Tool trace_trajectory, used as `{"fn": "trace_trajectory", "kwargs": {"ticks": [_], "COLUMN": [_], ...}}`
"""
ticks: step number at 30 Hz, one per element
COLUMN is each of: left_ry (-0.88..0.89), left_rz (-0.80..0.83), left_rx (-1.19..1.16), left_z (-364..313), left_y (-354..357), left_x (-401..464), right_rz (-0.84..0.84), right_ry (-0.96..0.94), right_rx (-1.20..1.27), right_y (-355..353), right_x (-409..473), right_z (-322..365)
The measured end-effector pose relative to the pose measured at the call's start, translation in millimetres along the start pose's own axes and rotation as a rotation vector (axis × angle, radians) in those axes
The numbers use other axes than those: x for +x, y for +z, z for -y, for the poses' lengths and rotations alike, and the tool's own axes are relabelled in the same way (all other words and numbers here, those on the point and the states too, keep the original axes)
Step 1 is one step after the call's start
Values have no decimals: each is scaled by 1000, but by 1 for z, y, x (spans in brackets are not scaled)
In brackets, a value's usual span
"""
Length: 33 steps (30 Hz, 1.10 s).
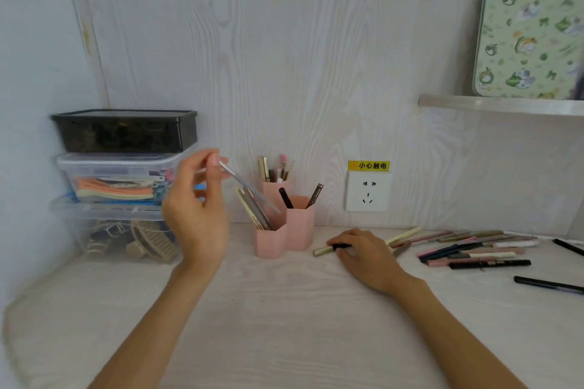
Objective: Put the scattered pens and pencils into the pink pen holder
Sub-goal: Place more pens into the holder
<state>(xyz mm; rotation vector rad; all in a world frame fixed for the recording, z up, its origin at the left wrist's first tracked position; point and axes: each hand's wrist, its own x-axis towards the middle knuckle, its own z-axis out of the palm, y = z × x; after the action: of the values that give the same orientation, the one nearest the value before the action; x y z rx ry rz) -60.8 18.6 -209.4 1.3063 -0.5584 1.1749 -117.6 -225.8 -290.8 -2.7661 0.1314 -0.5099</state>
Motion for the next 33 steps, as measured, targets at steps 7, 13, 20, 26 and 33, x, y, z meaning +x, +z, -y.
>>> {"fn": "trace_trajectory", "kwargs": {"ticks": [7, 13, 20, 26, 33], "left_ry": [67, 25, 217, 205, 17], "left_rz": [-17, 294, 676, 624, 953], "left_rx": [123, 465, 755, 671, 554], "left_z": [-6, 21, 40, 26, 8], "left_y": [39, 57, 50, 30, -11], "left_x": [46, 14, 8, -1, -57], "right_rz": [3, 56, 33, 30, 24], "right_ry": [-41, -113, -120, -138, -121], "right_rx": [87, 182, 191, 210, 267], "right_y": [-2, -3, -3, -4, 1], "right_x": [-1, -4, -5, -5, -7], "right_z": [-1, 6, 7, 10, 22]}}
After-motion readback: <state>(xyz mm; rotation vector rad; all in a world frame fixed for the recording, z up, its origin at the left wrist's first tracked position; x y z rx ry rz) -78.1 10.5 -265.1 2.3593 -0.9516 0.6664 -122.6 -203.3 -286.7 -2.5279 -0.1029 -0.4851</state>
